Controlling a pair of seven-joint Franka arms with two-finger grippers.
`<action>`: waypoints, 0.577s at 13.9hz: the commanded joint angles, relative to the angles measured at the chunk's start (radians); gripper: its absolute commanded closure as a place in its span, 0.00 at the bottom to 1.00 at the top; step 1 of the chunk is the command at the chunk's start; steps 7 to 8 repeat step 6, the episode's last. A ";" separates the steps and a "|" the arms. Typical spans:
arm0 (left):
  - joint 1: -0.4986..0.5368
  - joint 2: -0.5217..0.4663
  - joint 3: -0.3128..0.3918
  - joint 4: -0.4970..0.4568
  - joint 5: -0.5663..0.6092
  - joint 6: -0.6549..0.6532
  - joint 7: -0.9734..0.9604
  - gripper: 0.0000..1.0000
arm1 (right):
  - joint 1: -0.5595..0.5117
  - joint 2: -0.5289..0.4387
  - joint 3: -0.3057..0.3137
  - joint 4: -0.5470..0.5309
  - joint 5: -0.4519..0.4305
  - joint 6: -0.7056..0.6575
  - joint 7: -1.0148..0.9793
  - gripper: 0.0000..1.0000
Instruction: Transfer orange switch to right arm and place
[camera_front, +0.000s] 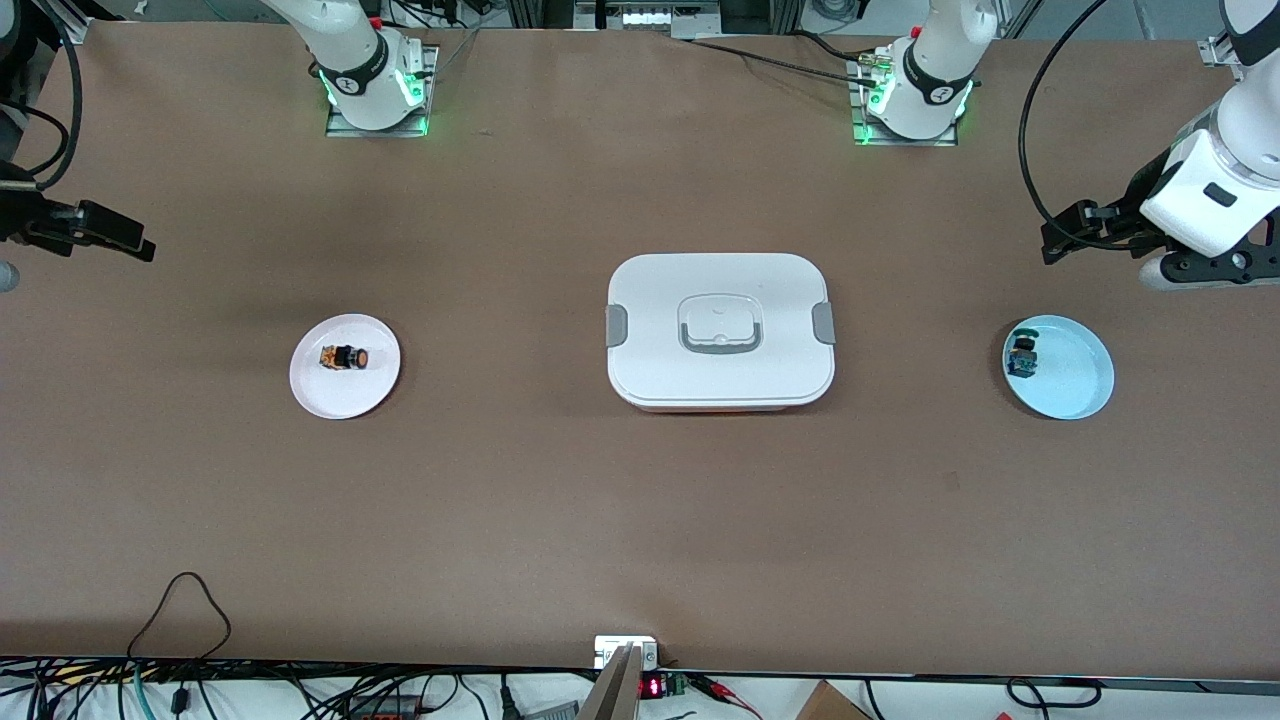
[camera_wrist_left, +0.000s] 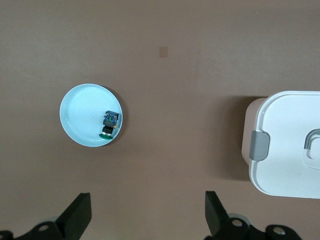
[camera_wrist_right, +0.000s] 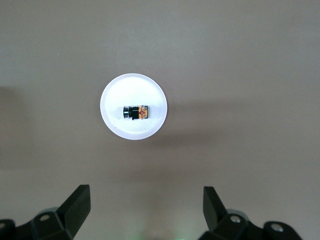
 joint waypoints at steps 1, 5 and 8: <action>0.001 -0.005 0.004 0.015 -0.010 -0.020 0.001 0.00 | 0.008 -0.019 0.006 0.008 -0.016 -0.018 -0.006 0.00; 0.001 -0.006 0.004 0.015 -0.010 -0.022 0.001 0.00 | 0.000 -0.019 0.005 0.024 0.001 -0.015 -0.012 0.00; 0.001 -0.005 0.004 0.015 -0.010 -0.020 0.001 0.00 | 0.002 -0.019 0.008 0.024 0.001 -0.015 -0.012 0.00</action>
